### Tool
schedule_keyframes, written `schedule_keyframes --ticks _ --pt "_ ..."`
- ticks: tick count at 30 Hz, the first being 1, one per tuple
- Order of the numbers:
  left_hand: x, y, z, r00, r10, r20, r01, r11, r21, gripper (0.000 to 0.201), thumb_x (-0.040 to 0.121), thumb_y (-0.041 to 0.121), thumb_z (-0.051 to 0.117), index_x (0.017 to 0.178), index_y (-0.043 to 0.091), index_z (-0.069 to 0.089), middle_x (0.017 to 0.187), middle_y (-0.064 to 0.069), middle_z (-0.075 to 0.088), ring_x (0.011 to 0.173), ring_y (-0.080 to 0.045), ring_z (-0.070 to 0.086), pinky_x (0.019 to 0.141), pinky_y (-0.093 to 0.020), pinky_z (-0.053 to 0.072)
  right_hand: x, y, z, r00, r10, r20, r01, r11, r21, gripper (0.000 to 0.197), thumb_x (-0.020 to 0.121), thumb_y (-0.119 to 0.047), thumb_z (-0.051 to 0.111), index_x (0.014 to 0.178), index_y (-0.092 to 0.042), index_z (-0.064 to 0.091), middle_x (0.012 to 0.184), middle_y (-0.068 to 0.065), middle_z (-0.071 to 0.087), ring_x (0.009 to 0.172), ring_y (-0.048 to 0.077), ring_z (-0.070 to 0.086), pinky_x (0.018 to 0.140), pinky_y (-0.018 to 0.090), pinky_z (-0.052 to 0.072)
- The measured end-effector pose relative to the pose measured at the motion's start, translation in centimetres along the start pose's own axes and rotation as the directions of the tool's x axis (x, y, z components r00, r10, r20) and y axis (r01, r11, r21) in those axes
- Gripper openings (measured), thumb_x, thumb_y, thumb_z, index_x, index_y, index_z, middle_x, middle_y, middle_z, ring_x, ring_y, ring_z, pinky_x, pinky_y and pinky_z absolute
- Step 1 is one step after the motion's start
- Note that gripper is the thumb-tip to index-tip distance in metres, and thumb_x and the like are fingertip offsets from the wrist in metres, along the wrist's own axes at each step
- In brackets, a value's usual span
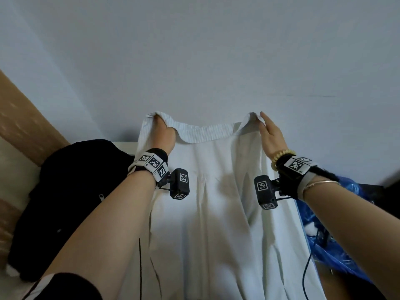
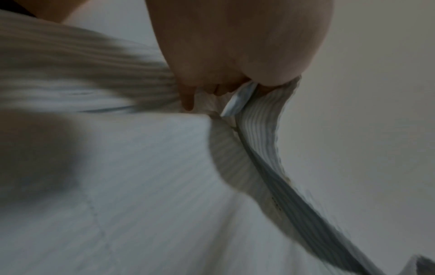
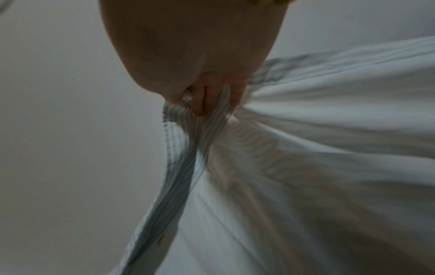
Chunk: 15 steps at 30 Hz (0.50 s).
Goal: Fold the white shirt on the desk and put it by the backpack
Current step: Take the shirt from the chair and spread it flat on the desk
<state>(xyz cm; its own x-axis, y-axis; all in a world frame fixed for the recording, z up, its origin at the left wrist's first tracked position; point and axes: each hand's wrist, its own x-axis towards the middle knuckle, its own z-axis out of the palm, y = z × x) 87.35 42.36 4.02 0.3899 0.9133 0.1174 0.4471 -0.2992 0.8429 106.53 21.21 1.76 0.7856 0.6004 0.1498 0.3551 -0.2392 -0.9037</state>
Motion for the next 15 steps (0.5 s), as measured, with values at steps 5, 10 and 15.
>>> schedule_keyframes --ticks 5,10,15 --pt "5.5 -1.5 2.7 0.999 0.012 0.047 -0.015 0.999 0.048 0.045 0.082 0.009 0.032 0.124 0.001 0.046 0.118 -0.008 0.056 0.107 -0.022 0.054 0.097 -0.035 0.046 4.7 2.0 3.0 0.996 0.083 -0.029 -0.085 0.995 -0.056 0.043 0.101 -0.019 0.033 0.143 -0.012 0.036 0.147 0.008 0.041 0.137 0.021 0.037 0.113 0.028 0.026" --pt "10.4 -3.6 5.5 0.993 0.006 0.119 -0.015 0.997 0.072 0.05 0.084 0.006 0.031 0.134 0.005 0.04 0.131 -0.01 0.051 0.121 -0.027 0.051 0.103 -0.033 0.041 9.4 3.8 4.9 0.992 0.118 -0.047 -0.124 0.98 -0.153 0.041 0.101 -0.021 0.034 0.141 -0.012 0.039 0.144 0.011 0.046 0.134 0.025 0.041 0.109 0.028 0.029" --pt "14.0 -4.7 8.0 0.989 0.04 0.141 -0.051 0.996 0.076 0.071 0.081 0.016 0.037 0.148 0.009 0.018 0.153 -0.009 0.029 0.14 -0.027 0.03 0.117 -0.042 0.027 12.5 5.2 6.5 0.989 0.145 -0.025 -0.147 0.966 -0.215 0.045 0.101 -0.027 0.031 0.145 -0.018 0.03 0.149 0.005 0.039 0.136 0.023 0.038 0.113 0.033 0.028"
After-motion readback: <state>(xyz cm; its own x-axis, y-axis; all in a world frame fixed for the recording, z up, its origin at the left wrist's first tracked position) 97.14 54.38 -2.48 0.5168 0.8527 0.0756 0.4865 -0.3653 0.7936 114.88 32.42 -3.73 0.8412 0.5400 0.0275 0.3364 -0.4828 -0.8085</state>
